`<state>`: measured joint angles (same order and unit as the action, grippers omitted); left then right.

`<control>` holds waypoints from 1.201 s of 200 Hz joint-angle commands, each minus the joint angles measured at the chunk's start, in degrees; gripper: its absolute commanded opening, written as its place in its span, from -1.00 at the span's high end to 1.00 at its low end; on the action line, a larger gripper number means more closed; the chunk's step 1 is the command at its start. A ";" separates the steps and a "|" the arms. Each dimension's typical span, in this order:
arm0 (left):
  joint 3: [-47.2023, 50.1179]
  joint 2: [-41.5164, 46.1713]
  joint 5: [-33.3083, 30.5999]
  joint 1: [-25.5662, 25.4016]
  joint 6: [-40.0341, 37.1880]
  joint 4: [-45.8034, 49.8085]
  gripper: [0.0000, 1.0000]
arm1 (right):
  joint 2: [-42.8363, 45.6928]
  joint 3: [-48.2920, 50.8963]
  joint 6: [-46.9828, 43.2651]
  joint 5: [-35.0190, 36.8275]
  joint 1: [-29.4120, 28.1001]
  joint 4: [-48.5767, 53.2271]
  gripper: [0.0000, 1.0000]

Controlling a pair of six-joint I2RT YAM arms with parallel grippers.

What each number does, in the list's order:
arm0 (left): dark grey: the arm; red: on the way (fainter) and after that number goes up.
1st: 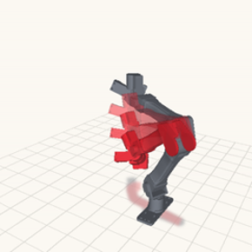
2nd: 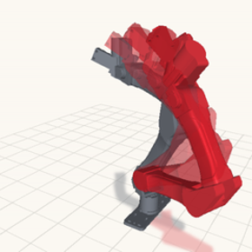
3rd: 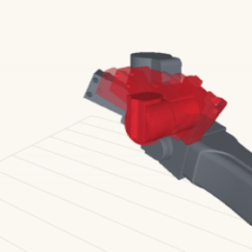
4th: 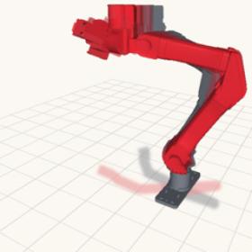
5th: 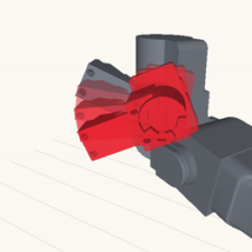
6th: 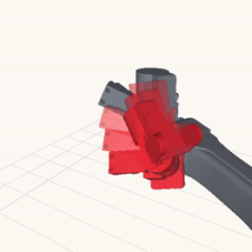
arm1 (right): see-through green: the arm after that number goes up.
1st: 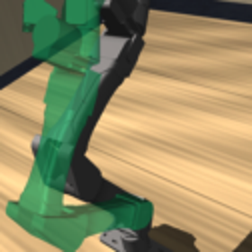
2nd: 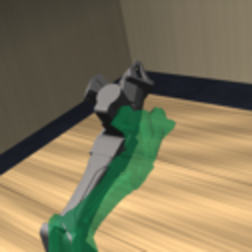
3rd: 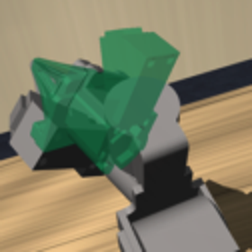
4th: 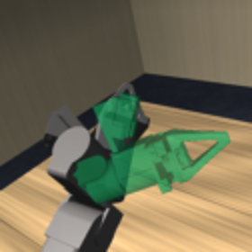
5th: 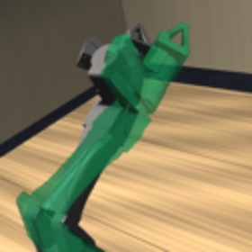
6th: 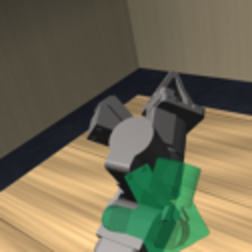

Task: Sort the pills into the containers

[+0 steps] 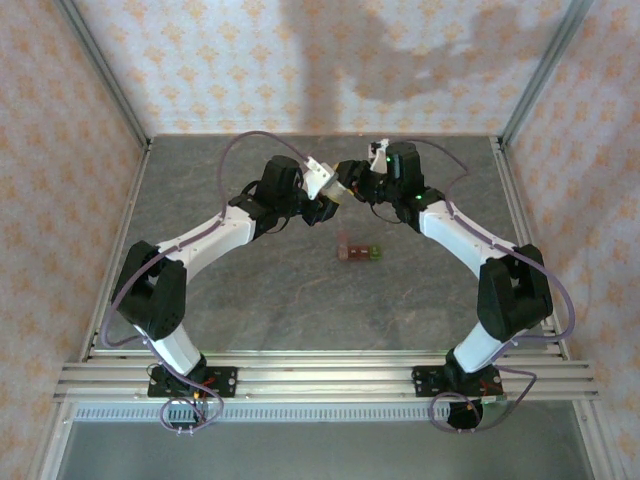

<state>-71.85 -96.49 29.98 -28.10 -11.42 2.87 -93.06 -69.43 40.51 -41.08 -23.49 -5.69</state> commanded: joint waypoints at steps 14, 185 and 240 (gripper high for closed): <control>-2.47 1.54 9.64 1.50 4.94 -2.85 1.00 | 1.56 0.75 -9.71 -9.36 1.82 -5.65 0.29; 2.31 4.10 3.43 3.81 4.38 -6.12 1.00 | 7.70 6.20 -3.09 -5.30 6.19 -2.82 -0.63; 0.86 3.36 -1.53 1.24 -1.08 -2.07 1.00 | 5.56 3.16 2.60 -1.25 3.24 -2.60 -0.65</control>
<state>-69.87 -94.21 31.81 -25.56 -8.49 -1.67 -86.54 -63.55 40.42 -45.36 -18.37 -7.75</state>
